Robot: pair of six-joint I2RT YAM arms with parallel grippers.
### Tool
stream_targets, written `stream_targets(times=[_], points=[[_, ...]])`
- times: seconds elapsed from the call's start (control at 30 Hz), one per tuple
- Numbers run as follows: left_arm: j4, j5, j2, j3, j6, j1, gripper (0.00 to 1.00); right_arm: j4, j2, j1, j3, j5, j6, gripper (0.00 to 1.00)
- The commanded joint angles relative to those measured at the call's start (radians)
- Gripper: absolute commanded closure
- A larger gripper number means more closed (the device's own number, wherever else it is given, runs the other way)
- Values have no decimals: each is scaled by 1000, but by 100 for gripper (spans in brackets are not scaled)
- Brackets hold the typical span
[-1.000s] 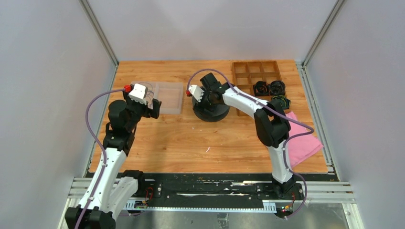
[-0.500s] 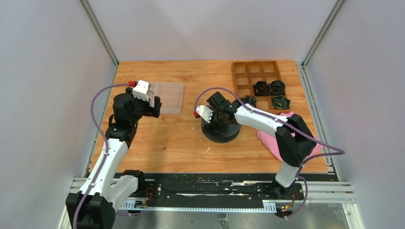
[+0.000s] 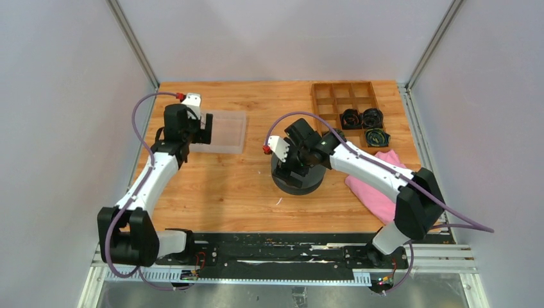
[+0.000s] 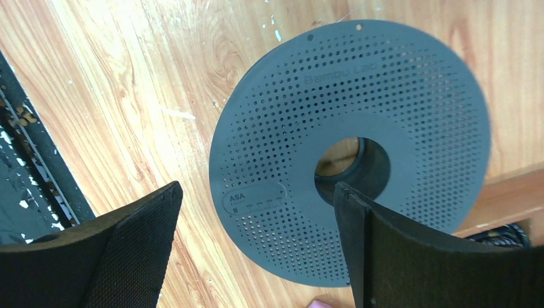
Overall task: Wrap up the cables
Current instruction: Move the cable reel to the center of the board, then pick up the cable from the storage box.
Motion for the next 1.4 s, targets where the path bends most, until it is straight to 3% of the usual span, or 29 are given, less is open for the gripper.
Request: stream_targets(times=[0.0, 0.27, 0.57, 1.03, 1.23, 1.37], points=[[-76, -183, 96, 105, -31, 37, 2, -23, -81, 15, 27, 0, 6, 13], [-131, -164, 279, 202, -83, 113, 8, 21, -166, 8, -47, 26, 16, 14], [-124, -122, 460, 282, -107, 158, 16, 34, -157, -9, -68, 10, 14, 15], [-120, -110, 697, 445, -106, 170, 37, 38, -151, -35, -79, 10, 5, 17], [-92, -82, 688, 423, -121, 176, 56, 38, -146, -52, -81, 7, 5, 17], [-97, -58, 647, 400, -108, 176, 74, 36, -144, -54, -80, 11, 5, 18]])
